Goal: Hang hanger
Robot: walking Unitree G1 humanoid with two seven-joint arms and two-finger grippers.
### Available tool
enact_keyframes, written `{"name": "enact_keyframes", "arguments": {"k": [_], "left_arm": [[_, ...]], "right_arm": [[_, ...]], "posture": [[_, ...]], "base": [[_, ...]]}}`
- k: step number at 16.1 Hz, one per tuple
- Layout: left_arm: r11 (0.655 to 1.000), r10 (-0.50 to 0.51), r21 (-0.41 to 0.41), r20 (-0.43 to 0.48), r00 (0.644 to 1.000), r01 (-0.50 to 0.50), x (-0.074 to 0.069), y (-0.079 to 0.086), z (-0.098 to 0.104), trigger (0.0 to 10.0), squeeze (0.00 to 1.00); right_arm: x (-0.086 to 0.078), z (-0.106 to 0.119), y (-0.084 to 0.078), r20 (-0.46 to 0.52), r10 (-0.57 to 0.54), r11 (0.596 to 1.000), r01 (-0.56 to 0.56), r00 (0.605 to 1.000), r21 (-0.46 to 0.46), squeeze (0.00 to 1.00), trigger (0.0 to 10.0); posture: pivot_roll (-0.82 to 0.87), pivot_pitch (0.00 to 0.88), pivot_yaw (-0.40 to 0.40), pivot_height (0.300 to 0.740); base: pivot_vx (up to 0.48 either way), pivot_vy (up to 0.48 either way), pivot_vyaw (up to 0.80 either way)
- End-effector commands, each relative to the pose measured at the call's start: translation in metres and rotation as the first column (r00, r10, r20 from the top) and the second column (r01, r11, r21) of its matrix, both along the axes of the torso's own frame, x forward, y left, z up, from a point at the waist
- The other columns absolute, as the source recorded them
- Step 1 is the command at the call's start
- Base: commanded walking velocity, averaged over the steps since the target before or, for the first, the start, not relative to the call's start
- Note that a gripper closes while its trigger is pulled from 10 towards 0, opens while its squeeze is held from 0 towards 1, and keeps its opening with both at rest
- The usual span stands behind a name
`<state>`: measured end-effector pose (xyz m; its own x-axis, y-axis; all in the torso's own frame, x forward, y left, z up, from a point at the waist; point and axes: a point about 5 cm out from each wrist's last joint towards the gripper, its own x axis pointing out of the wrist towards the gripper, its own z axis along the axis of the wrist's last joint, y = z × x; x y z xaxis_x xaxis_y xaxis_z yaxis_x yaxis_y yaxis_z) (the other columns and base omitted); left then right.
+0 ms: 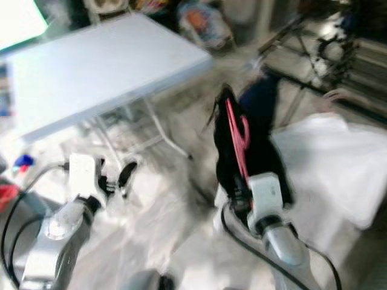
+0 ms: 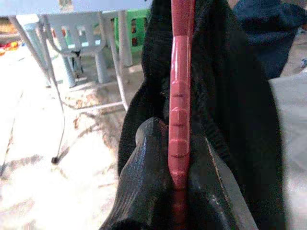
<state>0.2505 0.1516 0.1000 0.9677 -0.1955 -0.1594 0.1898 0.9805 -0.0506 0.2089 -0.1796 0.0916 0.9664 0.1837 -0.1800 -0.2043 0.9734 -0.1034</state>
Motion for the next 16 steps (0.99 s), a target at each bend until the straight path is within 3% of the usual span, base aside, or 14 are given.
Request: {"name": "enact_keyframes", "arguments": {"k": [1,4,9,13,16], "left_arm": [[1.000,0.017,0.021,0.008,1.000,-0.017,0.002,0.006,0.003,10.0,0.00],[0.999,0.044,0.023,-0.001,0.999,-0.044,0.001,0.009,0.003,10.0,0.00],[0.998,0.048,0.035,-0.006,0.999,-0.048,-0.001,0.011,0.003,10.0,0.00],[0.999,0.022,0.033,0.006,1.000,-0.022,0.003,0.006,0.006,10.0,0.00],[0.999,0.003,0.038,-0.019,1.000,-0.003,0.003,0.009,0.003,10.0,0.00]], "right_arm": [[0.002,0.009,0.008,0.057,0.026,1.000,-0.027,0.998,0.013,0.00,10.0],[0.001,0.012,0.007,0.069,0.014,1.000,-0.015,0.997,0.020,0.00,10.0],[-0.007,0.011,-0.004,0.046,-0.008,1.000,0.009,0.999,-0.014,0.00,10.0],[-0.016,0.007,-0.029,0.035,-0.145,0.988,0.147,0.989,-0.048,0.00,10.0],[-0.019,0.007,-0.022,0.051,-0.161,0.985,0.164,0.986,-0.062,0.00,10.0]], "posture": [[-0.05,0.074,0.080,0.740],[-0.05,0.075,0.084,0.740],[-0.06,0.076,0.089,0.740],[-0.09,0.089,0.107,0.740],[-0.10,0.098,0.134,0.740]], "base": [[0.000,0.000,0.80],[0.000,0.000,0.80],[0.000,0.000,0.00],[0.000,0.000,0.00],[0.000,0.000,0.00]]}}
